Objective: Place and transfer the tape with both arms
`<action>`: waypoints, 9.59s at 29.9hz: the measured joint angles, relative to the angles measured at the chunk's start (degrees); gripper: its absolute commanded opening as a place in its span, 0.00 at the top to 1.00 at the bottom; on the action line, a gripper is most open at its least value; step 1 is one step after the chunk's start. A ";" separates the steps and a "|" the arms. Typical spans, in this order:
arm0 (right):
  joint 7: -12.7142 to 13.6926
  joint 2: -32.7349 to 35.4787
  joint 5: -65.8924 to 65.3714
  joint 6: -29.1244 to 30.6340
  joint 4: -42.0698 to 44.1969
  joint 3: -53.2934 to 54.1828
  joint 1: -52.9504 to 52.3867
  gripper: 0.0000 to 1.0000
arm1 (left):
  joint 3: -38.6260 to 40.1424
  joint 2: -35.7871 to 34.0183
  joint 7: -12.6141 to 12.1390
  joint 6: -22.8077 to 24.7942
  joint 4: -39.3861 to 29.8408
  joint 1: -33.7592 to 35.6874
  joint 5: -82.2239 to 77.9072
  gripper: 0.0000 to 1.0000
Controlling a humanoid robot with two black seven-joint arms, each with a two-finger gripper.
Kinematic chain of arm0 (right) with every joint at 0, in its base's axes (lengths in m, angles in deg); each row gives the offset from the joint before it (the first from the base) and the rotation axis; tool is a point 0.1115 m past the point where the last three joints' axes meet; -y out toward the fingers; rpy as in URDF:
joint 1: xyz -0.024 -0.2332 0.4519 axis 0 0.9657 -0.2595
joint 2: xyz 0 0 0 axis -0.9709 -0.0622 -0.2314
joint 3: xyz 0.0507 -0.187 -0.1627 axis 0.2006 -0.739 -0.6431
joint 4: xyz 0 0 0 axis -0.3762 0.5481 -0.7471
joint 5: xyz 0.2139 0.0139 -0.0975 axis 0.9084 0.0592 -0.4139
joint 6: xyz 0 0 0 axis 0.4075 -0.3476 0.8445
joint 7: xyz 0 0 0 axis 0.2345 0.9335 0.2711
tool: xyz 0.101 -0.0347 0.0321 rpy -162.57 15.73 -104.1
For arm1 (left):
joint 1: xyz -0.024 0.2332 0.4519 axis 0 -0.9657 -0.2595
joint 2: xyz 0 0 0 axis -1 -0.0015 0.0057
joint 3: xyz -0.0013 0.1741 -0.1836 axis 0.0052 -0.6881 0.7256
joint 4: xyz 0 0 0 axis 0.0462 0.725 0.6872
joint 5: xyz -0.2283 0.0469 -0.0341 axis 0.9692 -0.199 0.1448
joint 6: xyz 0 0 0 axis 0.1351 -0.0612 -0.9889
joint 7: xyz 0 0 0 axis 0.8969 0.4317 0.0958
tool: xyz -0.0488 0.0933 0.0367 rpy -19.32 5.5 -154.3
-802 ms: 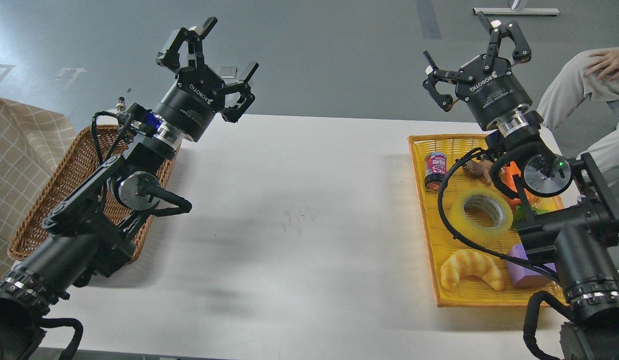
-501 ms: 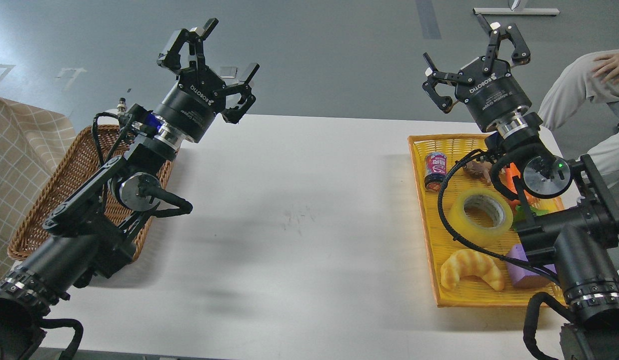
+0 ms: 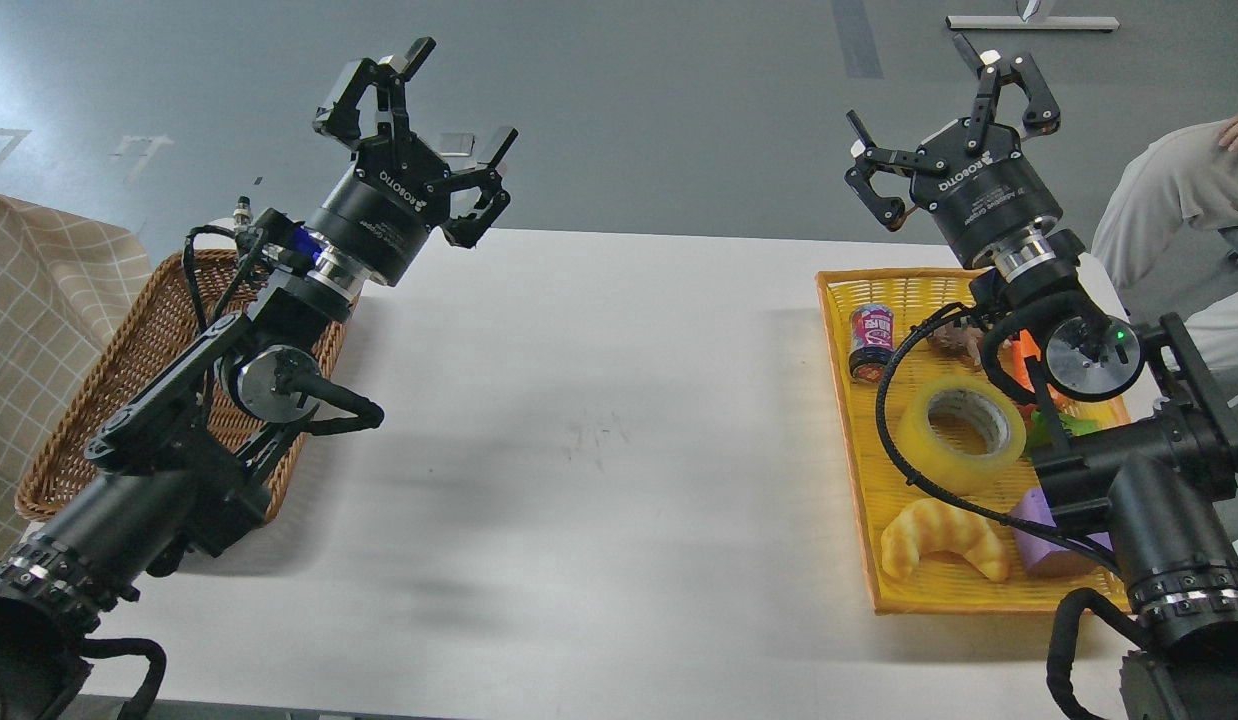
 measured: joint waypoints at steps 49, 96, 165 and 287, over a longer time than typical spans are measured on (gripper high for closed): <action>0.02 0.00 -0.03 0.00 0.12 -0.33 0.00 0.00 | 0.20 0.08 0.14 1.29 -0.16 0.01 -0.08 0.02; -0.02 20.54 -30.10 0.01 -10.35 -37.08 -7.07 0.00 | 0.54 -0.26 0.41 1.70 -0.12 0.10 -0.05 0.02; -0.89 42.09 -82.68 0.01 -23.42 -49.63 3.18 0.10 | 0.47 -0.12 0.41 1.69 -0.35 0.62 -0.09 0.02; 0.77 0.01 -84.33 0.00 -3.42 -66.73 -17.43 1.00 | 0.72 0.21 0.59 1.70 -0.26 1.16 0.15 0.02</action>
